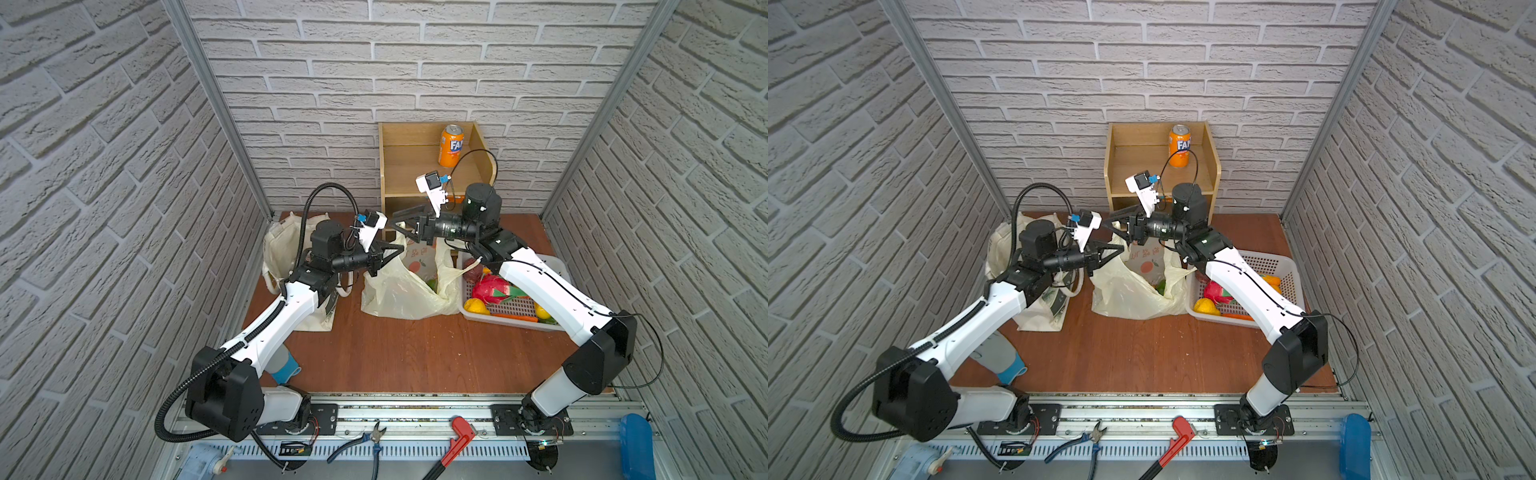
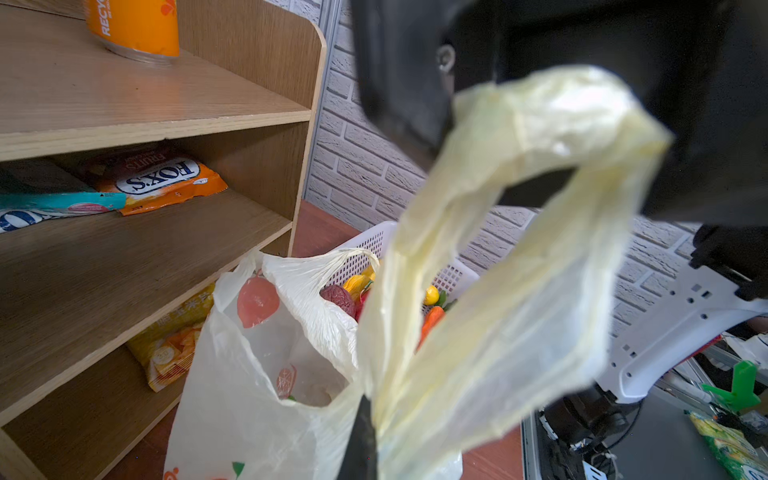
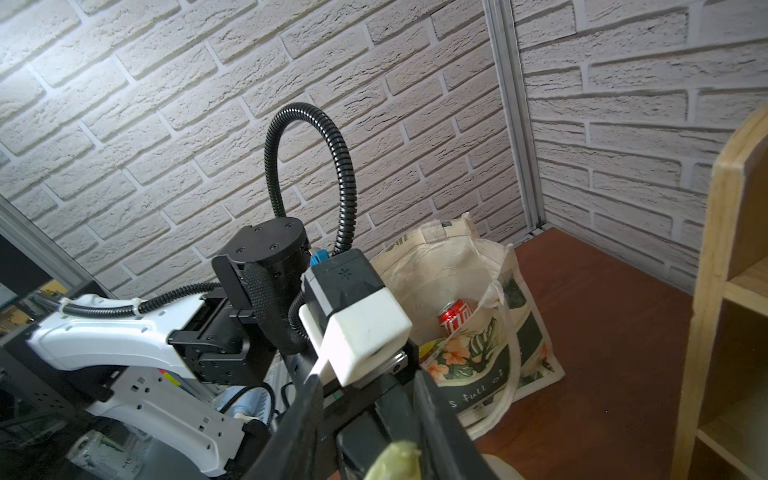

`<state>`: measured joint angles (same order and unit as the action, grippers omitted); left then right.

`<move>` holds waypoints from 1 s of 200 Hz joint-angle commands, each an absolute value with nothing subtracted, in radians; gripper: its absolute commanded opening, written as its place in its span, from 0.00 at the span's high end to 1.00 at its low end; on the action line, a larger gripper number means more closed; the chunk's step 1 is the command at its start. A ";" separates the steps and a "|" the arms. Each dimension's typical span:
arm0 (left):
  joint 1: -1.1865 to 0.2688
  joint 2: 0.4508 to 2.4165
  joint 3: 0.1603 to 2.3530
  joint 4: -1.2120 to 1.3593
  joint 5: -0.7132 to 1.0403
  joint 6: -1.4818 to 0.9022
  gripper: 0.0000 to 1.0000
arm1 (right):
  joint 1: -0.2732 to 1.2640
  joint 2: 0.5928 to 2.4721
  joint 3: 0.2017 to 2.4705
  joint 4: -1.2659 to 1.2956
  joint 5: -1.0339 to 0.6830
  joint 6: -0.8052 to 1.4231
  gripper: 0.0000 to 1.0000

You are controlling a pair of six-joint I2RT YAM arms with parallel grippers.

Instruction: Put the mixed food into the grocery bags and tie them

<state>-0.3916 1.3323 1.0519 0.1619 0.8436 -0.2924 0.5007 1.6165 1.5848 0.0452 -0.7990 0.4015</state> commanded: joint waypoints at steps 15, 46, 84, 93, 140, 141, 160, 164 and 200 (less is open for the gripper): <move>-0.378 1.344 1.078 0.185 0.862 -0.295 1.00 | 0.503 1.618 1.576 0.143 -0.805 0.451 0.94; -0.368 1.342 1.029 0.187 0.841 -0.290 0.76 | 0.502 1.572 1.551 0.224 -0.724 0.518 0.94; -0.369 1.345 0.986 0.198 0.821 -0.291 0.55 | 0.505 1.563 1.543 0.250 -0.700 0.571 0.95; -0.368 1.344 0.983 0.198 0.817 -0.290 0.53 | 0.505 1.562 1.537 0.250 -0.693 0.574 0.95; -0.367 1.296 1.011 0.168 0.775 -0.257 0.38 | 0.507 1.540 1.482 0.236 -0.646 0.574 0.94; -0.367 1.292 1.013 0.166 0.773 -0.255 0.38 | 0.507 1.539 1.481 0.235 -0.645 0.574 0.95; -0.367 1.258 1.038 0.129 0.739 -0.218 0.34 | 0.509 1.536 1.471 0.233 -0.643 0.574 0.94; -0.367 1.251 1.041 0.120 0.733 -0.209 0.33 | 0.509 1.534 1.470 0.231 -0.643 0.574 0.94; -0.367 1.209 1.089 0.065 0.709 -0.134 0.25 | 0.514 1.534 1.471 0.223 -0.649 0.574 0.95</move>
